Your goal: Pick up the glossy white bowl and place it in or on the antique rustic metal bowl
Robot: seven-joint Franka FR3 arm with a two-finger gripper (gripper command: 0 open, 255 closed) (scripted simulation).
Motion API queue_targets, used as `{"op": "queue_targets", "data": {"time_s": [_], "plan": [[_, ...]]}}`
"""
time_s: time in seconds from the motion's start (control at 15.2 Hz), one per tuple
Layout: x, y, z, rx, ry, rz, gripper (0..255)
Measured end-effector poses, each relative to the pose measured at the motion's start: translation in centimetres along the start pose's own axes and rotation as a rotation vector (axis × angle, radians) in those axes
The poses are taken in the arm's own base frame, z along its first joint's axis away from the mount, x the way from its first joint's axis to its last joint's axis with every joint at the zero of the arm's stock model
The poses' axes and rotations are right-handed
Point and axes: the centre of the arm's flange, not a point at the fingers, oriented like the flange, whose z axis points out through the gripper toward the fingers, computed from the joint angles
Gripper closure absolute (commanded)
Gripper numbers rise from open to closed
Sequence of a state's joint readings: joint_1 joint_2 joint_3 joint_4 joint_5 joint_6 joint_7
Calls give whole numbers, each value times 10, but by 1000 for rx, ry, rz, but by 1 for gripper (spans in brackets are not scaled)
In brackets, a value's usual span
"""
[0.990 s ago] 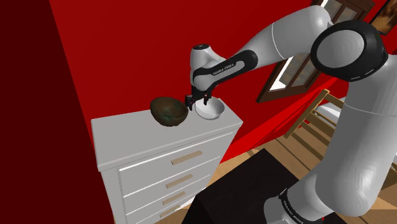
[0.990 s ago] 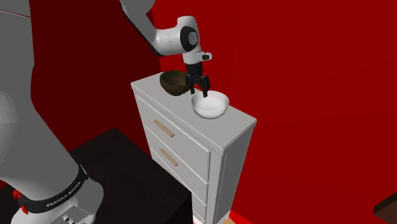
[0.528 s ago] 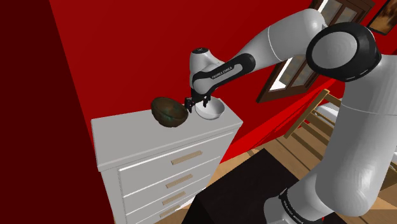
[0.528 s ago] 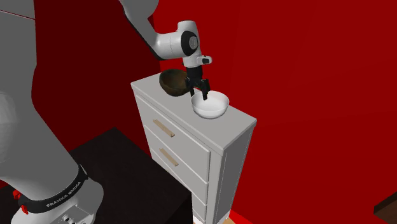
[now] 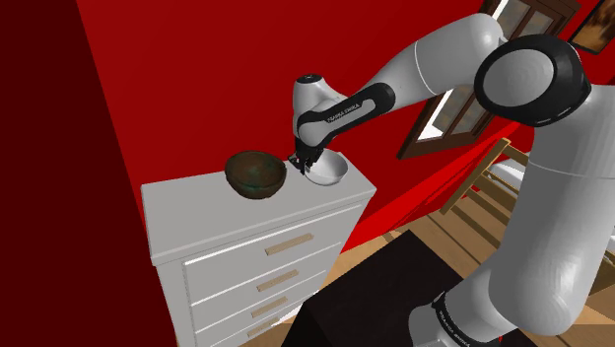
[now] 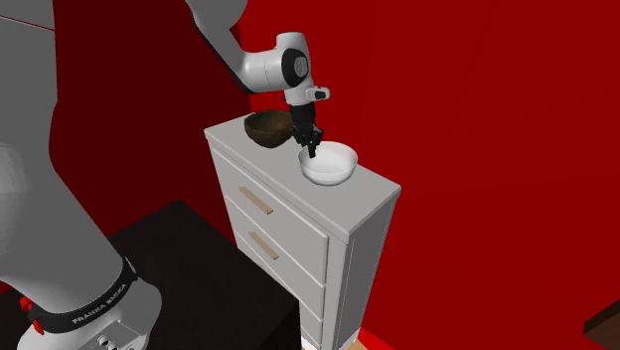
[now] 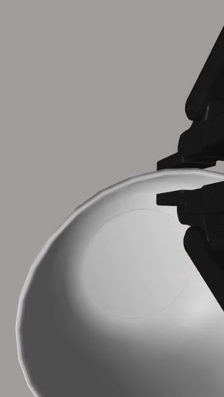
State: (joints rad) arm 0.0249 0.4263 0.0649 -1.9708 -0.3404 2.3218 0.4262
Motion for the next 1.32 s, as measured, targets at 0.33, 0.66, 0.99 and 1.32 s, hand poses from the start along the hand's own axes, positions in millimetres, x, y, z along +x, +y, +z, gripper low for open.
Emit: {"op": "queue_targets", "data": {"time_s": [0.33, 0.66, 0.99, 1.32], "plan": [[0, 0, 0, 1, 1, -1, 255], [0, 5, -20, 0, -2, 0, 255], [-1, 11, -44, 0, -2, 0, 255], [1, 16, -70, 0, -2, 0, 255]]}}
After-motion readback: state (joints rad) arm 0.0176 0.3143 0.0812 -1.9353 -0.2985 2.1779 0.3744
